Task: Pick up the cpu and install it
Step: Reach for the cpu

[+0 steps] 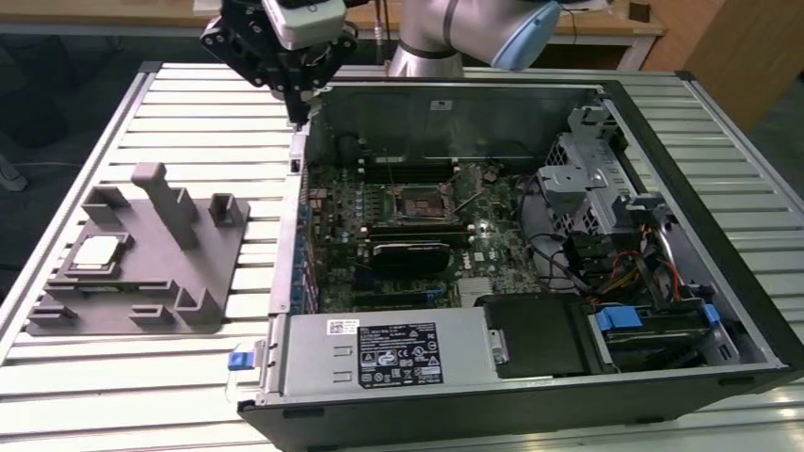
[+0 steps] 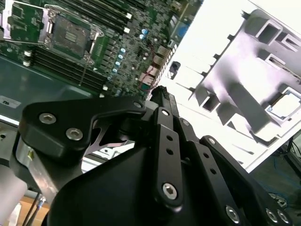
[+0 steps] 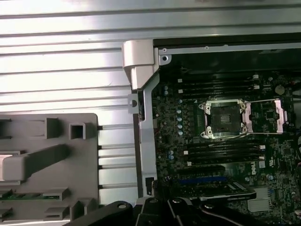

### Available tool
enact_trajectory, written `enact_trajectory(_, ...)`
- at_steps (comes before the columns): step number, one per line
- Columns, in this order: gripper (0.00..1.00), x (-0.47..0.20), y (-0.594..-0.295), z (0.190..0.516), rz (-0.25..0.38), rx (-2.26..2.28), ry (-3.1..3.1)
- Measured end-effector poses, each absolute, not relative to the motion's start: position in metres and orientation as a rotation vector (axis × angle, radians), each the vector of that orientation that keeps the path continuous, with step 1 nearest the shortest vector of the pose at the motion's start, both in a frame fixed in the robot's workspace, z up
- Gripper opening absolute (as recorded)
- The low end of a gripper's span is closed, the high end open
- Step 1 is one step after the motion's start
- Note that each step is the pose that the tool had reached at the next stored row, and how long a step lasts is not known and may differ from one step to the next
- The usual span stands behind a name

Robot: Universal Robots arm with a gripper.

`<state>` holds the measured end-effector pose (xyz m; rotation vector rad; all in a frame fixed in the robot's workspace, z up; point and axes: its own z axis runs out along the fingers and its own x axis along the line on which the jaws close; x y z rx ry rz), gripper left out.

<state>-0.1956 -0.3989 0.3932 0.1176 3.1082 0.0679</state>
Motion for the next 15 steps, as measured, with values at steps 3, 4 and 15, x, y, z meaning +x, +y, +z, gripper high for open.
enact_trajectory(3, 0.11, -0.202, -0.399, 0.393, 0.068, 0.118, 3.108)
enact_trajectory(4, 0.11, -0.204, -0.399, 0.393, 0.068, 0.118, 3.108)
enact_trajectory(15, 0.11, -0.232, -0.399, 0.393, 0.068, 0.118, 3.108)
